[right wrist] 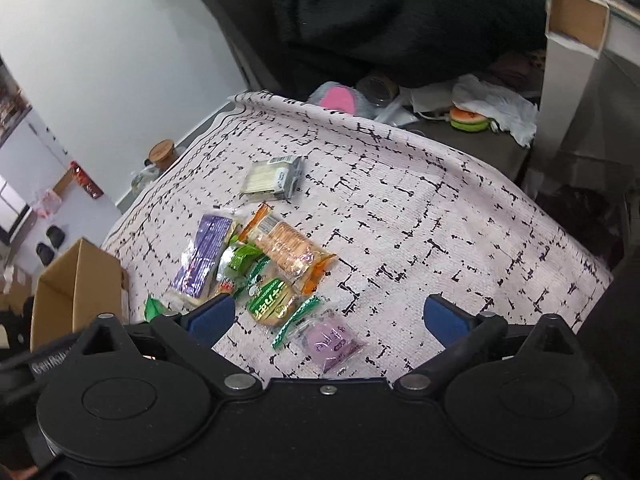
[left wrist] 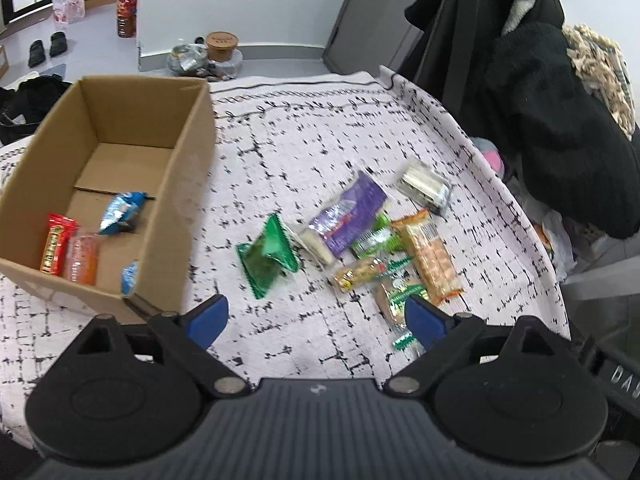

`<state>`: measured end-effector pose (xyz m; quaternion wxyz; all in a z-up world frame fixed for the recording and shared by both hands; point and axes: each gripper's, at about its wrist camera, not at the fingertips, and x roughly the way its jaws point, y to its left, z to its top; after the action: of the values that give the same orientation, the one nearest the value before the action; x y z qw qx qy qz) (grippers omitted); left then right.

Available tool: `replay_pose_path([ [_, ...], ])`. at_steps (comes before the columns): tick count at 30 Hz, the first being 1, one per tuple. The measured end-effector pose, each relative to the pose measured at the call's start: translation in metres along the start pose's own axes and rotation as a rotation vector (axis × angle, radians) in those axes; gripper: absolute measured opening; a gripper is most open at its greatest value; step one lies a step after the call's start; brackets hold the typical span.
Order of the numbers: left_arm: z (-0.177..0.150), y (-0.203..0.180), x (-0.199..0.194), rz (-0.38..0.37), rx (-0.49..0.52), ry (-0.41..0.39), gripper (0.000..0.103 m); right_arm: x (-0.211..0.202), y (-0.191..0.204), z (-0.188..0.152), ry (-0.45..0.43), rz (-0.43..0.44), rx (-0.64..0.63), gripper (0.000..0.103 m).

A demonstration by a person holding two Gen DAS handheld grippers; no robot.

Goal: Organize snacks
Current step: 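Return both grippers to the snack pile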

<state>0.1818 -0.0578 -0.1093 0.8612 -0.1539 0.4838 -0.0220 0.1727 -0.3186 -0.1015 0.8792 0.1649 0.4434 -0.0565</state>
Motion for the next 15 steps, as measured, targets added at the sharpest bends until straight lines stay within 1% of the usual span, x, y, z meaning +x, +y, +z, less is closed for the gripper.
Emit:
replay_pose_path([
  [4, -0.002, -0.005, 0.011, -0.008, 0.017, 0.009, 0.093, 0.011, -0.003, 0.0, 0.037, -0.009, 0.015, 0.088],
  [7, -0.002, -0.006, 0.021, -0.016, 0.013, 0.021, 0.092, 0.019, -0.007, 0.0, 0.071, -0.018, 0.048, 0.084],
  [10, -0.001, -0.007, 0.03, -0.01, 0.018, 0.016, 0.09, 0.027, -0.009, 0.0, 0.107, -0.022, 0.076, 0.082],
  [11, 0.0, -0.007, 0.032, -0.009, 0.02, 0.015, 0.089, 0.03, -0.01, -0.001, 0.119, -0.025, 0.083, 0.081],
  [13, 0.002, -0.006, 0.038, -0.003, 0.018, 0.012, 0.086, 0.035, -0.009, -0.003, 0.136, -0.022, 0.089, 0.076],
  [15, 0.004, -0.004, 0.044, 0.01, 0.013, 0.007, 0.083, 0.04, -0.008, -0.006, 0.155, -0.022, 0.088, 0.075],
])
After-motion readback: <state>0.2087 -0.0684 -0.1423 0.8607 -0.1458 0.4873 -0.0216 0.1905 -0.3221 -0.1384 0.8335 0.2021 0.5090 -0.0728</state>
